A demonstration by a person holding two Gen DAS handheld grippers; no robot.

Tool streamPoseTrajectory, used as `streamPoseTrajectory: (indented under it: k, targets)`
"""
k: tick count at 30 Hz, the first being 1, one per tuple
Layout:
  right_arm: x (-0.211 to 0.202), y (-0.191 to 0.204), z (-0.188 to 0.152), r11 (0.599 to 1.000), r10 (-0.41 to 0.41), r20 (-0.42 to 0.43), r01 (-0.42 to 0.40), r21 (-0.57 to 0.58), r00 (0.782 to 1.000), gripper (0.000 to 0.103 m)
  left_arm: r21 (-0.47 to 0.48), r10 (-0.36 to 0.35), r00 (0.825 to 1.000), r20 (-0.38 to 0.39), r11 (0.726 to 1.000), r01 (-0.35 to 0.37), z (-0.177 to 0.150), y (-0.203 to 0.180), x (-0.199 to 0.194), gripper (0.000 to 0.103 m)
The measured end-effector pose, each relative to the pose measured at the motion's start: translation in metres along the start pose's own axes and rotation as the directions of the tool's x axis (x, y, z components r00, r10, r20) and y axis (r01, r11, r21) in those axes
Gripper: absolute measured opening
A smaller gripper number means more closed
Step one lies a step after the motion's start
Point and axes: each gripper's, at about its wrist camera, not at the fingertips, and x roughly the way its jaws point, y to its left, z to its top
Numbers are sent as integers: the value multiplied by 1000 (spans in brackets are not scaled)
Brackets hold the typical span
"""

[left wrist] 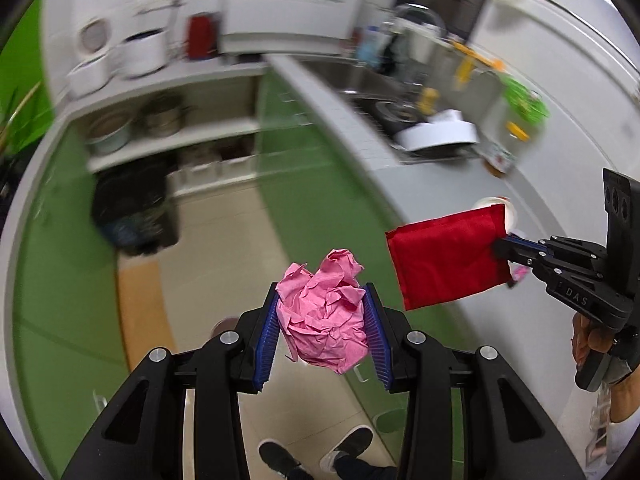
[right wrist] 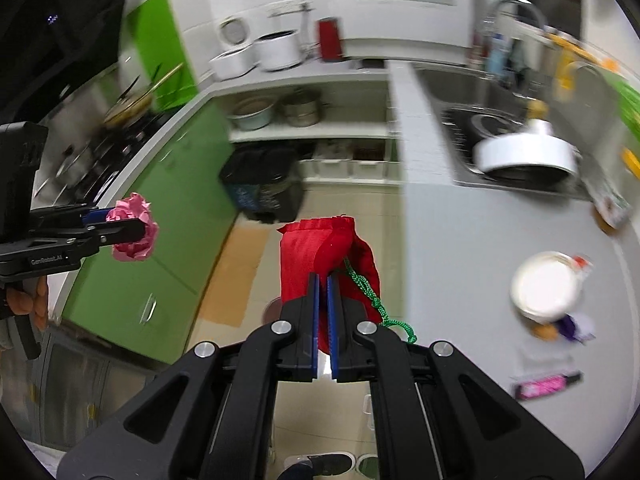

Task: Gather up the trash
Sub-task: 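Carry tissue and red bag over the pink bin and release both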

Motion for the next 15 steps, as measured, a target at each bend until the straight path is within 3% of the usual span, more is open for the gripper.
streamPoseTrajectory:
  k: [7, 15]
  targets:
    - [103, 44, -2, 998, 26, -108, -32, -54, 994, 3, -122, 36, 998, -52, 992, -42, -33, 88, 50, 39]
    - [269, 38, -53, 995, 14, -176, -32, -96, 984, 3, -200, 9, 992, -128, 979, -35, -101, 171, 215, 39]
